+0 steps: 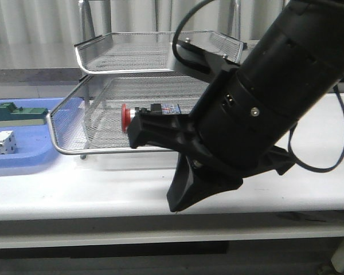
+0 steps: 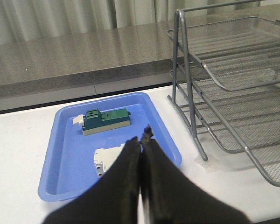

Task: Place button on rack with both arms
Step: 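Push the middle mesh tray back into the rack with the right gripper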

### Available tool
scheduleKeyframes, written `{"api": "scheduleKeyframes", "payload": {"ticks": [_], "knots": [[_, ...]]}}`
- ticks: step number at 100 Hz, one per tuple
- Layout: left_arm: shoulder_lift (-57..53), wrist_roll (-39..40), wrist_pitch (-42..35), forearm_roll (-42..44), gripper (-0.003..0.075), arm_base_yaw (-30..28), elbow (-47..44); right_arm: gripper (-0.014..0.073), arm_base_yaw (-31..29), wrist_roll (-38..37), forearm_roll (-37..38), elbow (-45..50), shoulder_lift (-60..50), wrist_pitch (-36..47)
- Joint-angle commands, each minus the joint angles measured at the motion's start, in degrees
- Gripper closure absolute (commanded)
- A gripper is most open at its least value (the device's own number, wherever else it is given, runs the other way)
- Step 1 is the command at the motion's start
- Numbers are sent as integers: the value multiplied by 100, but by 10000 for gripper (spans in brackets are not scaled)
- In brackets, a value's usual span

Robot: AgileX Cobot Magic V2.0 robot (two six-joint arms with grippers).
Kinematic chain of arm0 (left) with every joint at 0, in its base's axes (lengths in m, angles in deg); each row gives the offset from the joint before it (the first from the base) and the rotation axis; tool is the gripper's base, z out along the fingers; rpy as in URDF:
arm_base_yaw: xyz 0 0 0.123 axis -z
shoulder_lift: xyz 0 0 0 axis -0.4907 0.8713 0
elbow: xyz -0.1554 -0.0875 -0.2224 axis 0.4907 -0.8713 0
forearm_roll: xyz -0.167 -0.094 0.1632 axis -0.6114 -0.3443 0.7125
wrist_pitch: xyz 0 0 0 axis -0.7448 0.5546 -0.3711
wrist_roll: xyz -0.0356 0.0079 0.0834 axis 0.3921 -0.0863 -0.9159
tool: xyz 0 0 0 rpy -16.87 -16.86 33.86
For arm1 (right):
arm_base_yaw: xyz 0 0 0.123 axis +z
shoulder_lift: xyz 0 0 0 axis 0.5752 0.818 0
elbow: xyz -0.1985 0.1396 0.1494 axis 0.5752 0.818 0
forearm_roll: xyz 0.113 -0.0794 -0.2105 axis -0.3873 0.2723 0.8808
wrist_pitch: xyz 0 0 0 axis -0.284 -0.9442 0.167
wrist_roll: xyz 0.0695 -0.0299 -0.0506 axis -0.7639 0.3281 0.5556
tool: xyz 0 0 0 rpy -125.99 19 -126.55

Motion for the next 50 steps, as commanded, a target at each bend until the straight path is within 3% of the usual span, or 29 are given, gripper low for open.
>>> {"api": "scheduleKeyframes", "payload": {"ticks": [1,50], "knots": [[26,60,-499,-62,741,-19,152,663,8,82,-78,-251,-58,287],[26,60,-499,-62,741,-19,152,663,2,254,23,-1251,797,319]]}}
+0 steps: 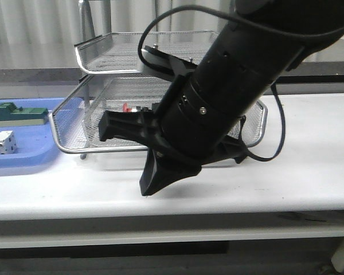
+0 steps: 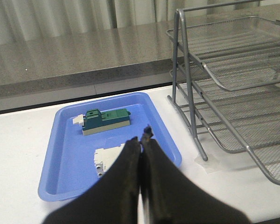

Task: Place button on rack with both arms
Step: 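Push the middle mesh tray back into the rack with the right gripper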

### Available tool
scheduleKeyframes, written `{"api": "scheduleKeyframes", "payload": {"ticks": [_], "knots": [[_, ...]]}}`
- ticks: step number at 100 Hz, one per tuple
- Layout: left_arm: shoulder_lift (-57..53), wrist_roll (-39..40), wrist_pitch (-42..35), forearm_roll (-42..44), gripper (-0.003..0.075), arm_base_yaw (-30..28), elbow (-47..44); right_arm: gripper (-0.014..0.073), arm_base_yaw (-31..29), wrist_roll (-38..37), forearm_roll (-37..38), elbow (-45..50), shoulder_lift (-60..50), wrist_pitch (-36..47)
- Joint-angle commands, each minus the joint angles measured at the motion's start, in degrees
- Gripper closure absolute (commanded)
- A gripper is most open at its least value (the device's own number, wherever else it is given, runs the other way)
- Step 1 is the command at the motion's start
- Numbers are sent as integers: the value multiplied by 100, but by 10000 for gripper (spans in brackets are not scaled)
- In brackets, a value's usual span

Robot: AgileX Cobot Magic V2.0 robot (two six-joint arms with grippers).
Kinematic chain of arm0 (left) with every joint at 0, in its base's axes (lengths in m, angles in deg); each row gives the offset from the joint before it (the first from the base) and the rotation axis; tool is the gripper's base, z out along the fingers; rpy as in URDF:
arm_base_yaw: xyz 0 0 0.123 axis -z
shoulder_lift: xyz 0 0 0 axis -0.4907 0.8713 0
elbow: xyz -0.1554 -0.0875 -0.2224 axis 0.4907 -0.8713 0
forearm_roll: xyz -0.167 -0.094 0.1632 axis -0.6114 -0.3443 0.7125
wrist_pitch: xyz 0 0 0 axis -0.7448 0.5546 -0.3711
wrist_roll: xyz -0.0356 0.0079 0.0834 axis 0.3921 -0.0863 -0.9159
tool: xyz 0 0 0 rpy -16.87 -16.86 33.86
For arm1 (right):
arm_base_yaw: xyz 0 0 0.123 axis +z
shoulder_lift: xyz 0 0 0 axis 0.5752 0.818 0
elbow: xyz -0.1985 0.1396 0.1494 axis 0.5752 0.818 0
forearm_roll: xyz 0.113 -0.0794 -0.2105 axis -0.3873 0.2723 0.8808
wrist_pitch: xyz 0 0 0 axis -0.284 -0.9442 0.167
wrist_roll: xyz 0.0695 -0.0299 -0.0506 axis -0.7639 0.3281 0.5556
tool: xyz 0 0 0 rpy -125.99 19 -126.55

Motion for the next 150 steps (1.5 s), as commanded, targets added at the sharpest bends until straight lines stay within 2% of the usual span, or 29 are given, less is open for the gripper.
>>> {"api": "scheduleKeyframes", "payload": {"ticks": [1,33,72,100,127,150], "knots": [[26,60,-499,-62,741,-19,152,663,3,92,62,-314,-95,228],[26,60,-499,-62,741,-19,152,663,-77,92,493,-874,207,391],[26,60,-489,-62,741,-19,152,663,-754,92,994,-1455,448,422],[26,60,-489,-62,741,-19,152,663,-1122,92,1294,-1554,449,731],[26,60,-489,-62,741,-19,152,663,-1189,92,1458,-1554,449,1011],[26,60,-489,-62,741,-19,152,663,-1183,92,1458,-1554,407,496]]}}
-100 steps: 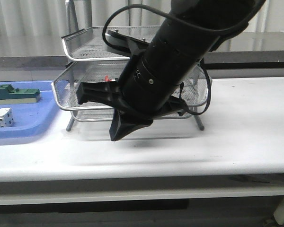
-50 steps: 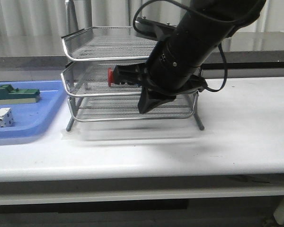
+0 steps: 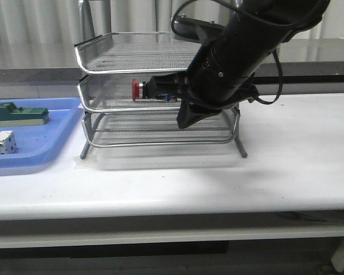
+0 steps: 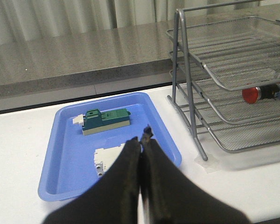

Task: Place button on rack with both arms
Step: 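Push the middle mesh tray back into the rack with the right gripper, then withdraw the right gripper up and away from the rack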

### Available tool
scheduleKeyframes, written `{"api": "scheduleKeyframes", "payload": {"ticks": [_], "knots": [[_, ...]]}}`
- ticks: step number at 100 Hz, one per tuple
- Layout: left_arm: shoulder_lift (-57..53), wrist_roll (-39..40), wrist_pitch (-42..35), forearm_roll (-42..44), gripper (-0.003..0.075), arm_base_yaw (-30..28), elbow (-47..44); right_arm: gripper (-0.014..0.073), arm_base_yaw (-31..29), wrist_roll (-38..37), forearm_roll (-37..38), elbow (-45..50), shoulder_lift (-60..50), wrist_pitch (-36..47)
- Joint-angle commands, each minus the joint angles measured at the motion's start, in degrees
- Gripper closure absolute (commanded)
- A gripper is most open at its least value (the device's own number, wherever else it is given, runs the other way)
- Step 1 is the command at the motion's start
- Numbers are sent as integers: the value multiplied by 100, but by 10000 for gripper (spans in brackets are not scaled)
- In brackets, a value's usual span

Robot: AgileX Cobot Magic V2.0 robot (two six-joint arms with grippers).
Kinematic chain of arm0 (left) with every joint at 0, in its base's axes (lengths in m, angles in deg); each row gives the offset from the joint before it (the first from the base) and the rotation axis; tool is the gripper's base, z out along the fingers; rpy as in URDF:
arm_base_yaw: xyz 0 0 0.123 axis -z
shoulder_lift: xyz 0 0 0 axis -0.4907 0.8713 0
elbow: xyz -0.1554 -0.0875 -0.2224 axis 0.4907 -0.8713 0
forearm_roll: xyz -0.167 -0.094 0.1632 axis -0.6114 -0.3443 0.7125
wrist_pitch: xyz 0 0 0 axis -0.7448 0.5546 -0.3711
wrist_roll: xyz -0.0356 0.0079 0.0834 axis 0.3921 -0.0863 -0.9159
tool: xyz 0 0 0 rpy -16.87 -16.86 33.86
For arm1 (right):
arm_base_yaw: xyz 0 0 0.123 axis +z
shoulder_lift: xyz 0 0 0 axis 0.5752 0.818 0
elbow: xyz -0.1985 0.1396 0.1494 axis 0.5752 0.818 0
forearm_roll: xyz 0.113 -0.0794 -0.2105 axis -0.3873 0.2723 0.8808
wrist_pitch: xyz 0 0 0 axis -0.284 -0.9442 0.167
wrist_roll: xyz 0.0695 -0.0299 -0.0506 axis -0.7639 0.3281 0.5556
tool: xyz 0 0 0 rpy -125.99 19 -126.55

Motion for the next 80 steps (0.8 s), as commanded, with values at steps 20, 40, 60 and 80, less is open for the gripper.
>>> {"api": "scheduleKeyframes", "payload": {"ticks": [20,40,60,80], "knots": [[26,52,-489,-62,741,-19,152,654,-32,63,15,-150,-544,-519],[26,52,-489,-62,741,-19,152,654,-45,63,107,254,-1056,-513],[26,52,-489,-62,741,-19,152,654,-157,58,394,775,-1733,-513],[26,52,-489,-62,741,-19,152,654,-560,58,426,1239,-2550,-513]]}}
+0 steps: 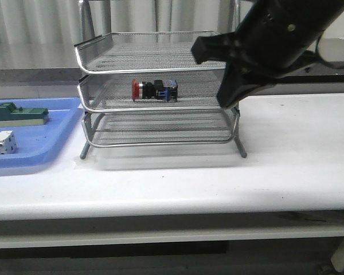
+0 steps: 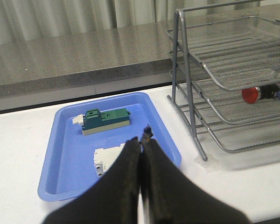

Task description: Place button on rack with both arms

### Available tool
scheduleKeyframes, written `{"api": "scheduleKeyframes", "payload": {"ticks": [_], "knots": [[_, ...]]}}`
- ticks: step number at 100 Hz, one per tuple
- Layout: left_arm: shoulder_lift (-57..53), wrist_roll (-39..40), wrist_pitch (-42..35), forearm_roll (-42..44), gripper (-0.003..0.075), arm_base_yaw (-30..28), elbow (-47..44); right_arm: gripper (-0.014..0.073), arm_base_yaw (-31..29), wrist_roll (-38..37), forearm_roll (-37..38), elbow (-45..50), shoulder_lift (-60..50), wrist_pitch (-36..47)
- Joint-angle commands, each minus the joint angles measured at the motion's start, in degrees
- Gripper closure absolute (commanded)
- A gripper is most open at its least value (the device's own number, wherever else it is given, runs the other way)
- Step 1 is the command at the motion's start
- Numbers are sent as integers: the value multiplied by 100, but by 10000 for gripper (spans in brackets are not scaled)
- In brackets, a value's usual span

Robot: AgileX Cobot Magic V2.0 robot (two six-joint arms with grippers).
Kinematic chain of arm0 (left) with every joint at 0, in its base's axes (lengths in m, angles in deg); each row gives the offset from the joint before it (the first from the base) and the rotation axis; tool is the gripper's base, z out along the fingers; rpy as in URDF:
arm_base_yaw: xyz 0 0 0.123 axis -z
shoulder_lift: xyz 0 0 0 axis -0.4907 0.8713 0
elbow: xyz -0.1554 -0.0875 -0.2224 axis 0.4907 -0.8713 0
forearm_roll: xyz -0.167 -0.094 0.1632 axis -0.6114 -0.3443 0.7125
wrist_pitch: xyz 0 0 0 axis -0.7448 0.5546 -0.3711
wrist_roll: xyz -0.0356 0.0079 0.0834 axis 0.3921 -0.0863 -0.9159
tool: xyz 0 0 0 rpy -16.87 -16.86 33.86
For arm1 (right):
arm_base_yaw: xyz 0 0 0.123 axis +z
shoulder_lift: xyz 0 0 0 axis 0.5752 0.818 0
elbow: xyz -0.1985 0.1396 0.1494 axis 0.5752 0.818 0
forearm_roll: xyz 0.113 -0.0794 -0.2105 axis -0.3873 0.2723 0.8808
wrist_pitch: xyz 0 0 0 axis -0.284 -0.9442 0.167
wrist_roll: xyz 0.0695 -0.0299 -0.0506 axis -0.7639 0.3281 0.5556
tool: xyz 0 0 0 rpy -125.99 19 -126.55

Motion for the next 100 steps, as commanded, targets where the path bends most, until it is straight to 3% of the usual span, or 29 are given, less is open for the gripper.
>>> {"api": "scheduleKeyframes", "payload": {"ticks": [1,40,100], "knots": [[26,52,-489,-62,741,-19,152,654,-226,58,78,53,-638,237],[26,52,-489,-62,741,-19,152,654,-1045,58,222,1111,-2483,218],[26,52,-489,-62,741,-19,152,654,-1513,58,227,2512,-5237,-15]]}}
